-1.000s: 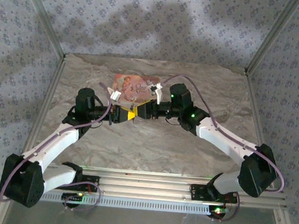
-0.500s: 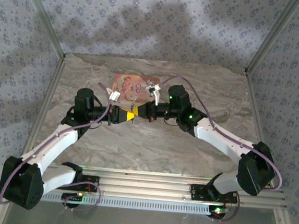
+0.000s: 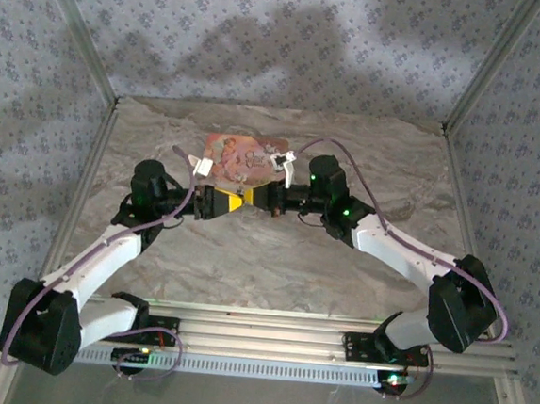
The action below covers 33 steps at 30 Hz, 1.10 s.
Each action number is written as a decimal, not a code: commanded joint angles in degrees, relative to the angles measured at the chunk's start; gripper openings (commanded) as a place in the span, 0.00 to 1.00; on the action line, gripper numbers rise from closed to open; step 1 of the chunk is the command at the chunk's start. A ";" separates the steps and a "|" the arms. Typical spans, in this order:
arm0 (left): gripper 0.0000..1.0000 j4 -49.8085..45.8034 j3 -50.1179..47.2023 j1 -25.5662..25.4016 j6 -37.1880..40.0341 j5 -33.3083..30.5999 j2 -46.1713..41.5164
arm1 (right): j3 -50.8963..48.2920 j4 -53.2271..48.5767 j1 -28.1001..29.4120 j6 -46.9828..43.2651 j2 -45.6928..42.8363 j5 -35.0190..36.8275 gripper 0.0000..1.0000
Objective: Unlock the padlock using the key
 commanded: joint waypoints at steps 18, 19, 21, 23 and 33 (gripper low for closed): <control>0.32 4.16 1.90 0.16 -1.08 2.02 2.27 | 2.47 3.06 0.07 3.59 1.21 -1.21 0.00; 0.31 4.18 1.95 0.16 -1.05 2.01 2.34 | 2.49 3.06 0.07 3.62 1.29 -1.13 0.00; 0.26 4.25 2.04 0.16 -1.08 2.13 2.53 | 2.68 3.04 0.23 3.64 1.38 -1.16 0.00; 0.19 4.25 1.96 0.16 -0.91 2.09 2.47 | 2.65 3.06 0.46 3.57 1.39 -0.96 0.00; 0.00 5.57 0.16 0.75 -2.41 -2.87 -0.29 | 2.14 4.01 2.65 4.52 2.69 0.59 0.00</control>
